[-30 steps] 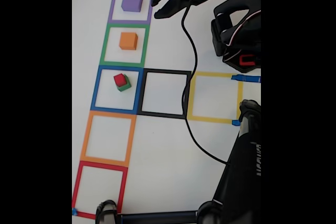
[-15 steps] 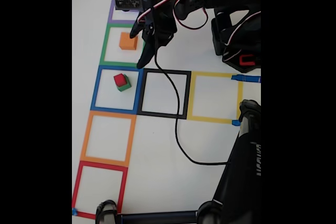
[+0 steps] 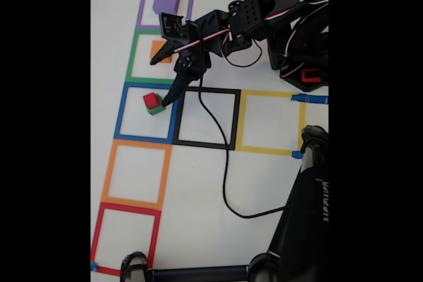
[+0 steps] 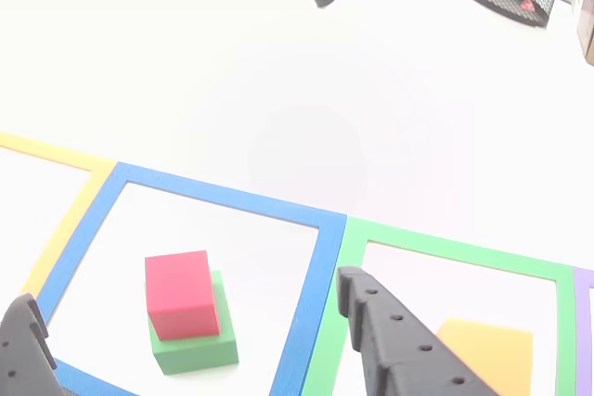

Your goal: Tower of hanoi

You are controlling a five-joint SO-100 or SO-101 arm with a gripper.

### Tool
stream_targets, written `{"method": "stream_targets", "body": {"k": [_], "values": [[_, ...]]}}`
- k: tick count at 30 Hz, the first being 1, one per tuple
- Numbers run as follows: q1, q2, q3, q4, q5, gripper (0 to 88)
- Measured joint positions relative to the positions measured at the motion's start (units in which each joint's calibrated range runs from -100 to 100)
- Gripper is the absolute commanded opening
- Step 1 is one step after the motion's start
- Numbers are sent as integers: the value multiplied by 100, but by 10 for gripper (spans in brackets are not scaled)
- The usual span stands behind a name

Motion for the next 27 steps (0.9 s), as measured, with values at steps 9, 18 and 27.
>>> {"method": "stream_targets", "body": {"k": [9, 18, 27], "values": [[0, 1967, 97, -2273, 0, 387], [-176, 3993, -434, -3894, 0, 375], [-386, 5040, -1284, -4224, 0, 361]]}}
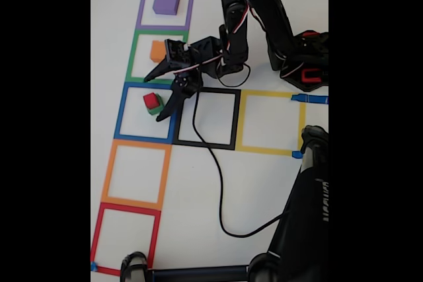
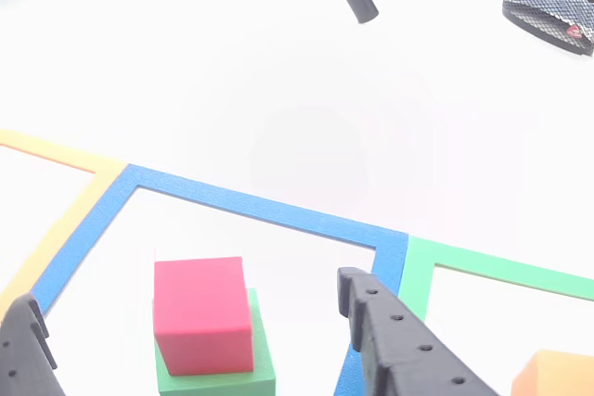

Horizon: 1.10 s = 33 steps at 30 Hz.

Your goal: Tower of hanoi

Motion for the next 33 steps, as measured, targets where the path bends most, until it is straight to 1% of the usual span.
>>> {"method": "stream_targets", "body": {"k": [12, 33], "values": [[-410, 220, -44, -81, 0, 326], [-480, 295, -124, -185, 0, 96]]}}
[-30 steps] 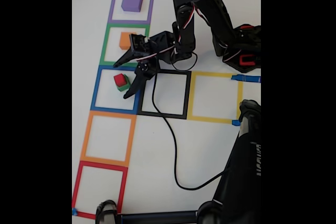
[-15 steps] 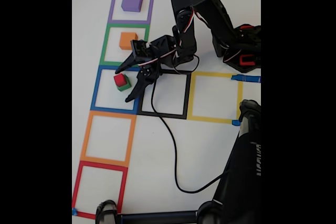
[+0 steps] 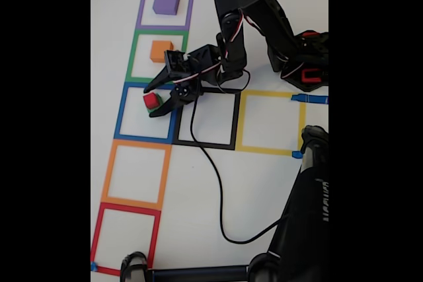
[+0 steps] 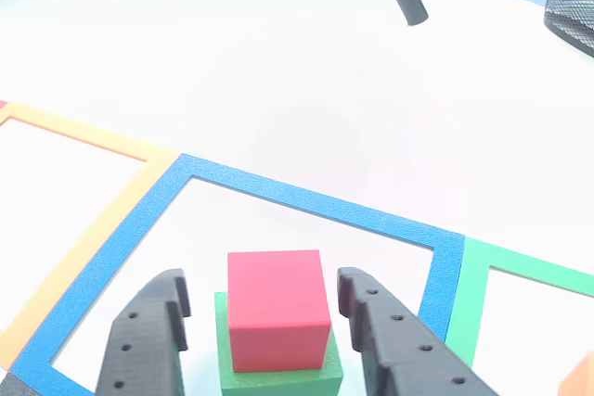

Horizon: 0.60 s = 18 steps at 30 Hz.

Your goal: Tower of hanoi

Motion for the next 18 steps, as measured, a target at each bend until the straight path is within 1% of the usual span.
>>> {"method": "stream_targets", "body": {"k": [12, 18], "values": [[-59, 0, 0, 0, 0, 20], [-82, 0, 0, 0, 0, 16]]}}
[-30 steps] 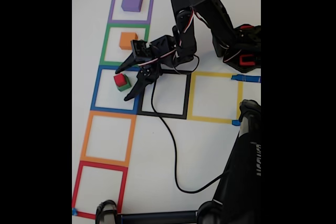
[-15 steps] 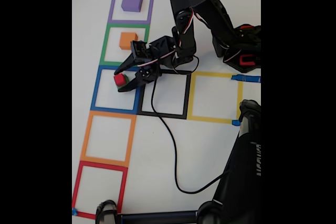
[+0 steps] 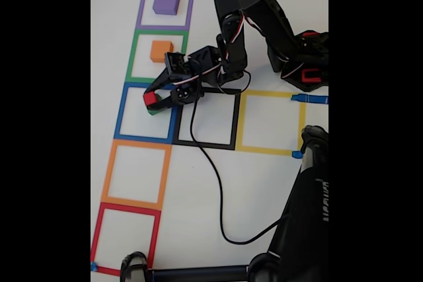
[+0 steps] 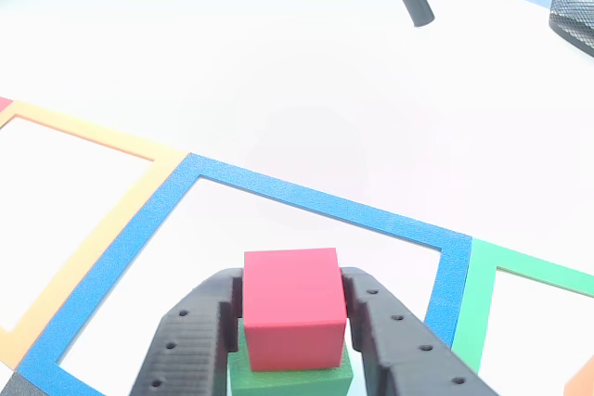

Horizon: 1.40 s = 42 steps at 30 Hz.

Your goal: Tower of hanoi

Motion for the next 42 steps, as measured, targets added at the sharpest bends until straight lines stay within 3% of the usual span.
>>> {"method": "stream_targets", "body": {"k": [7, 13, 17, 26, 33, 42], "values": [[-70, -490, 9, 411, 0, 13], [-82, -1950, 9, 1838, 0, 9], [-12, -3217, 18, 3442, 36, 6], [1065, -6323, -354, 7973, 36, 5], [1919, -6948, -2860, 11729, 36, 5], [3335, -6256, -6605, 14672, 36, 5]]}}
